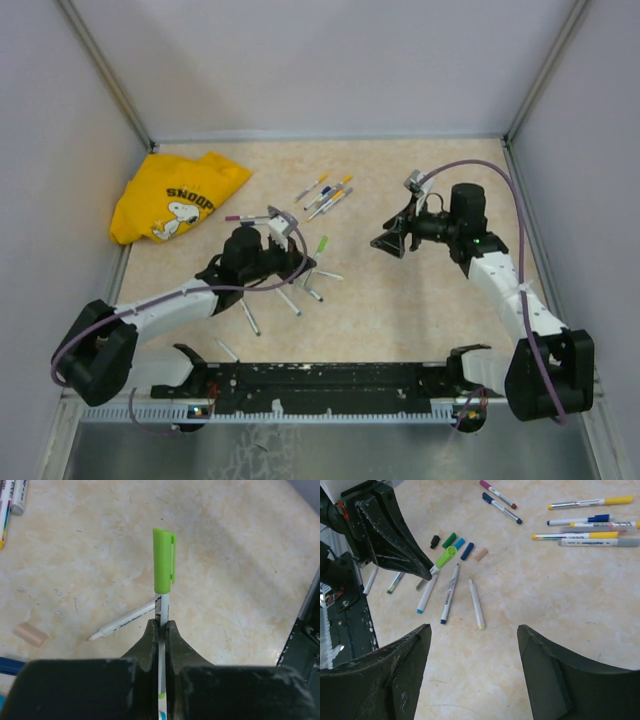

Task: Open the pen caps
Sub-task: Pick up the pen from the center of the board, then open the pen cap from the pen.

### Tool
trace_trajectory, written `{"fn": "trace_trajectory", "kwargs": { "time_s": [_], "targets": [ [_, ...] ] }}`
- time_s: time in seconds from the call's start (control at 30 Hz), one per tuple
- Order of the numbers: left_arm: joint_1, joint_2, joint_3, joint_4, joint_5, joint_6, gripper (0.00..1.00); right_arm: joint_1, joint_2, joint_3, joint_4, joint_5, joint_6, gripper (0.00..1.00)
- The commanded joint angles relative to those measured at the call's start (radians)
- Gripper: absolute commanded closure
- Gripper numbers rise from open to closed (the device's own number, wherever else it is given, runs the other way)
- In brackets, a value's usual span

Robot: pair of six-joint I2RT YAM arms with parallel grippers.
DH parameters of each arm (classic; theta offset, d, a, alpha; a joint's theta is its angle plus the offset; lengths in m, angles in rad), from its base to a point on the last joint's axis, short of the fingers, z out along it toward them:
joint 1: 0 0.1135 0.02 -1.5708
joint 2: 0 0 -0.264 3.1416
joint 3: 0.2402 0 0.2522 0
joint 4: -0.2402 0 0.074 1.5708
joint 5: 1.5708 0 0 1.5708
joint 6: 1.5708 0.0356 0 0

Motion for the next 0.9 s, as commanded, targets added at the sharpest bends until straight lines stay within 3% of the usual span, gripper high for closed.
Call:
{"fn": "trace_trajectory", "kwargs": {
  "time_s": [0.0,0.3,0.87],
  "targets": [
    [0.004,-0.119,-0.161,0.397,0.065,-0.191,1.0,0.053,-0.016,-0.014,0.098,-0.065,0.021,0.3],
    [-0.011,-0.199,-0.365,0.757,0.02,-0.371,1.0,0.125,-0.022,-0.08,0.226,-0.099,0.064,0.32],
    [-0.192,-0.14,-0.477,1.074,-0.24,-0.383,1.0,0.228,-0.002,-0.146,0.348,-0.105,0.097,0.33]
  ]
}}
